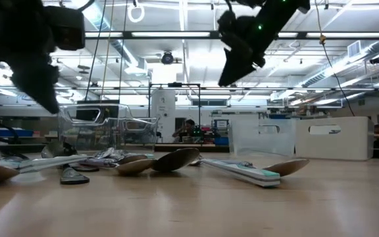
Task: Sort silverware by color (type)
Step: Put the green pattern spoon into the transparent bin
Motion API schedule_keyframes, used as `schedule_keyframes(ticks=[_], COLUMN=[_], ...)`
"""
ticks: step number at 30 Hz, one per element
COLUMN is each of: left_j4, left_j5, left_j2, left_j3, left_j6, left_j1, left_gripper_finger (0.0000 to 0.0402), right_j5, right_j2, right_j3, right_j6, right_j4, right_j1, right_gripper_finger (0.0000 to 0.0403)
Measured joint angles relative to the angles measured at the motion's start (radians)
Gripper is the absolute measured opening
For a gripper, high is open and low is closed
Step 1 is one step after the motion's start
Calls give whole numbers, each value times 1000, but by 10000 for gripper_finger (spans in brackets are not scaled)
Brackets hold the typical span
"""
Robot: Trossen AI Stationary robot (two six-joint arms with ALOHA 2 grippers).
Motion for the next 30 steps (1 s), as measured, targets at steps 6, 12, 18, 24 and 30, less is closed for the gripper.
schedule_keyframes(ticks=[6,12,18,24,30], left_j4=[-57,-123,-93,-121,-262], left_j5=[59,106,106,107,117], left_j2=[37,60,73,179,347], left_j3=[4,4,4,119,301], left_j6=[-192,-374,-478,-464,-318], left_j1=[-104,-188,-234,-244,-252], left_gripper_finger=[210,209,190,176,176], right_j5=[-1,-102,-129,-115,-105], right_j2=[3,3,3,3,3], right_j3=[0,-27,-97,-126,-132], right_j6=[-68,-113,-117,-100,-96], right_j4=[53,93,139,146,157], right_j1=[88,116,129,145,143], right_gripper_finger=[154,153,153,153,153])
